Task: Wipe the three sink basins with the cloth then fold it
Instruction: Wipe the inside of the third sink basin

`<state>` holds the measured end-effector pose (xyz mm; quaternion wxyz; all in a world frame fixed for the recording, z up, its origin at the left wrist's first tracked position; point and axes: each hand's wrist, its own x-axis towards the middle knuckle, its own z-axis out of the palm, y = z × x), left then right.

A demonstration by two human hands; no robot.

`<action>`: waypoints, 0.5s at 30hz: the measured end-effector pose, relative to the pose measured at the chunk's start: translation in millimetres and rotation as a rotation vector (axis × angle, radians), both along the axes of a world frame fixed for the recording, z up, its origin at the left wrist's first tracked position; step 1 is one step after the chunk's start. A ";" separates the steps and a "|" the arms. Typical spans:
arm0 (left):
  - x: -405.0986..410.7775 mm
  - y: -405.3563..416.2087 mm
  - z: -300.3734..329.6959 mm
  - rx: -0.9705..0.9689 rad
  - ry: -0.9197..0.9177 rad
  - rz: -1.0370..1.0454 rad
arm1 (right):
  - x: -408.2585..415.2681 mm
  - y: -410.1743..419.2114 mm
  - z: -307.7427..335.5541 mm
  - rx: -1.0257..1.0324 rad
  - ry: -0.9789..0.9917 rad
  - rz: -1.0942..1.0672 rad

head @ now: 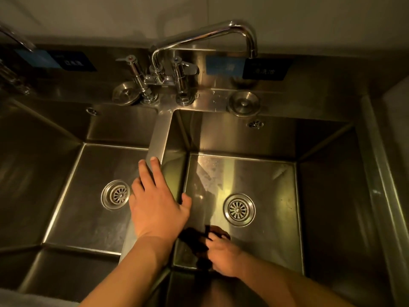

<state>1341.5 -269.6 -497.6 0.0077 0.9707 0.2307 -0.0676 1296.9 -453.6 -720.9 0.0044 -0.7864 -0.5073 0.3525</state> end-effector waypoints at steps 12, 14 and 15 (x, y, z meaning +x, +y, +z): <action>-9.3 31.2 -1.5 -0.138 0.002 -0.160 | 39.0 -155.2 62.1 0.158 0.260 -1.222; -12.3 40.6 -2.4 -0.085 0.012 -0.229 | 55.6 -164.0 59.9 0.108 0.149 -1.176; -13.3 41.3 -3.3 -0.092 -0.011 -0.225 | 62.6 -164.5 55.1 0.030 0.138 -1.178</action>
